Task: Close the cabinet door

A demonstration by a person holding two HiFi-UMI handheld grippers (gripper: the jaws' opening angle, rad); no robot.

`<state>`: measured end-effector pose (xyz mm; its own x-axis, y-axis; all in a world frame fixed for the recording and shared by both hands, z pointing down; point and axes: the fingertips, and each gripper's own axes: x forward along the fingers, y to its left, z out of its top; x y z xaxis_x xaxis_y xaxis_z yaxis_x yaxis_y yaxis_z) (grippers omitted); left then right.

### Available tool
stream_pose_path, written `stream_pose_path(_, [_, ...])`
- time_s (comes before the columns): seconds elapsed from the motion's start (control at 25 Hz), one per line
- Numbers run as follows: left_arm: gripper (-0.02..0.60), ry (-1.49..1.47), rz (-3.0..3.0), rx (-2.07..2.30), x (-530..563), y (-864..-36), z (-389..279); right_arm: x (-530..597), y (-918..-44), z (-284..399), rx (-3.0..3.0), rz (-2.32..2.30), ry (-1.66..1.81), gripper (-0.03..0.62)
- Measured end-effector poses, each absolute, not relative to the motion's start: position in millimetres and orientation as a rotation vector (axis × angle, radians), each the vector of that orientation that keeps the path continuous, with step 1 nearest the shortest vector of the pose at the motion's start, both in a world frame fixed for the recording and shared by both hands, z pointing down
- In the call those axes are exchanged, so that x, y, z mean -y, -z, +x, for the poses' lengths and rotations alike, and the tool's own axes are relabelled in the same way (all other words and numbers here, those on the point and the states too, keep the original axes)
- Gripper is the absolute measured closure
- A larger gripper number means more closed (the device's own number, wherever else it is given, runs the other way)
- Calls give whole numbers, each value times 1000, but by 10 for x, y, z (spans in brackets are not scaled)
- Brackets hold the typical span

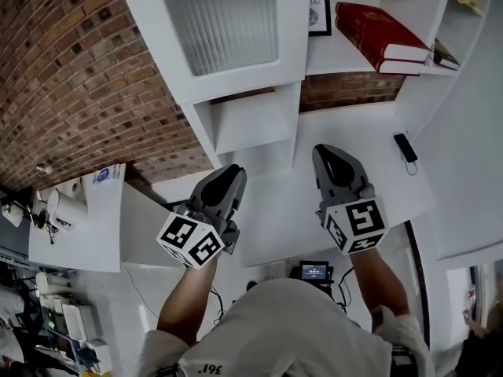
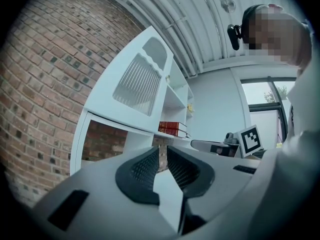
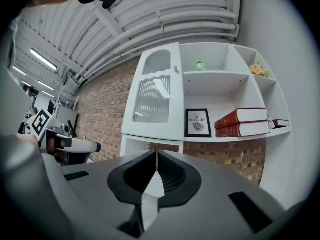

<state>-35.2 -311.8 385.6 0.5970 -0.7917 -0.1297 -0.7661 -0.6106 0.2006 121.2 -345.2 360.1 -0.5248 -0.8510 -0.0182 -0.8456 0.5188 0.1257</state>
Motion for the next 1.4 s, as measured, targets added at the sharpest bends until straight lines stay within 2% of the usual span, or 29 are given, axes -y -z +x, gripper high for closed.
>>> stream_pose_path(0.56, [574, 252, 2616, 1281, 2935, -4348, -305, 3348, -4061, 1241, 2664, 1481, 48, 563])
stream_pose_path(1.4, [574, 204, 2602, 1218, 2791, -4541, -274, 3252, -4261, 1194, 2629, 1462, 23, 565])
